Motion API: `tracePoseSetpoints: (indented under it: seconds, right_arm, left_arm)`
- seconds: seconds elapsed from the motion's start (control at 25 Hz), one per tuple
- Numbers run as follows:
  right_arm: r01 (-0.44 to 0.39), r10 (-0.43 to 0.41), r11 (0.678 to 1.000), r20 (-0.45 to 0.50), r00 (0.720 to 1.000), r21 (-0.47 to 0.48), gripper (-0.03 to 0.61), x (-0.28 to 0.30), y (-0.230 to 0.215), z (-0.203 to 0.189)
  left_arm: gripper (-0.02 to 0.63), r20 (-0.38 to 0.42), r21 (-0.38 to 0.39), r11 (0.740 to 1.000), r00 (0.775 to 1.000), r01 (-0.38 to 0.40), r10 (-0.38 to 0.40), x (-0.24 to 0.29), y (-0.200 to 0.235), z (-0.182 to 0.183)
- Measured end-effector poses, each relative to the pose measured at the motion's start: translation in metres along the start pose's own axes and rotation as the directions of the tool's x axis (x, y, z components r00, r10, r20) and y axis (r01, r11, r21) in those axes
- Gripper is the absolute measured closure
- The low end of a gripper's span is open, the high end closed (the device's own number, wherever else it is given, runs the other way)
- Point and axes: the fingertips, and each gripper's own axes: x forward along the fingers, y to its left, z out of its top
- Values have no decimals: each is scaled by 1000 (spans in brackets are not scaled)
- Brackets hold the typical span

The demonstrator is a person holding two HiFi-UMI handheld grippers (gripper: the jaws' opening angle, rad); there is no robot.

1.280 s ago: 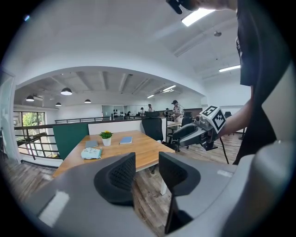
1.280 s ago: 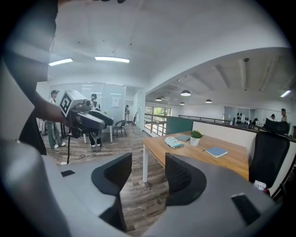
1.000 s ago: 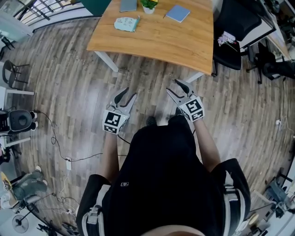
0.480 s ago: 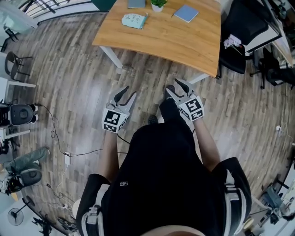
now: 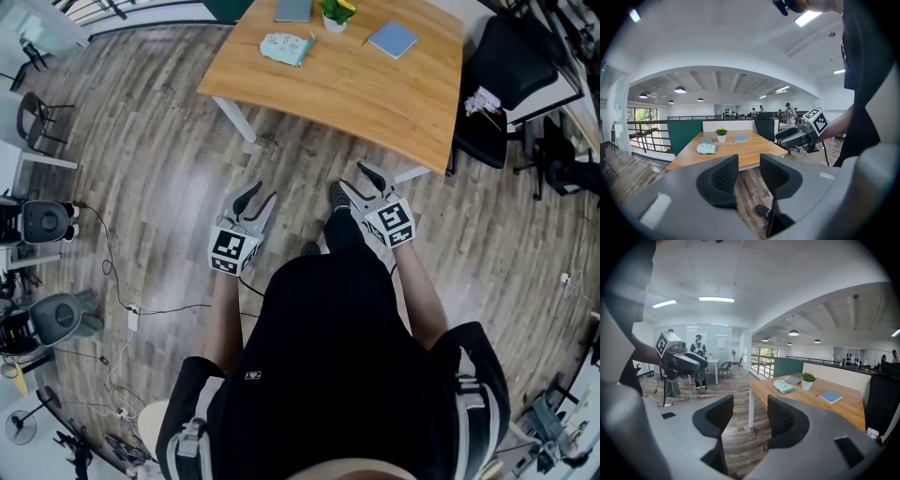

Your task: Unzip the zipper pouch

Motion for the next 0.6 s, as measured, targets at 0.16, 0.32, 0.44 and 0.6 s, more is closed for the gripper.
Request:
tracePoseSetpoints:
  seconds: [0.16, 0.32, 0.44, 0.6]
  right_arm:
    - [-6, 6, 1000, -7, 1000, 1, 350, 7, -14, -2]
    - [-8, 8, 1000, -20, 1000, 10, 350, 18, -38, -4]
    - [-9, 9, 1000, -17, 1000, 11, 350, 30, -55, 1]
    - [-14, 14, 1000, -12, 1000, 10, 351, 48, -78, 10]
  left_arm:
    - [471, -9, -8, 1000, 1000, -5, 5, 12, 6, 2]
    - [472, -11, -9, 1000, 1000, -9, 9, 30, 13, 8]
    - [474, -16, -16, 1000, 1000, -17, 16, 43, 23, 11]
    - [476, -21, -21, 999, 999, -29, 28, 60, 35, 17]
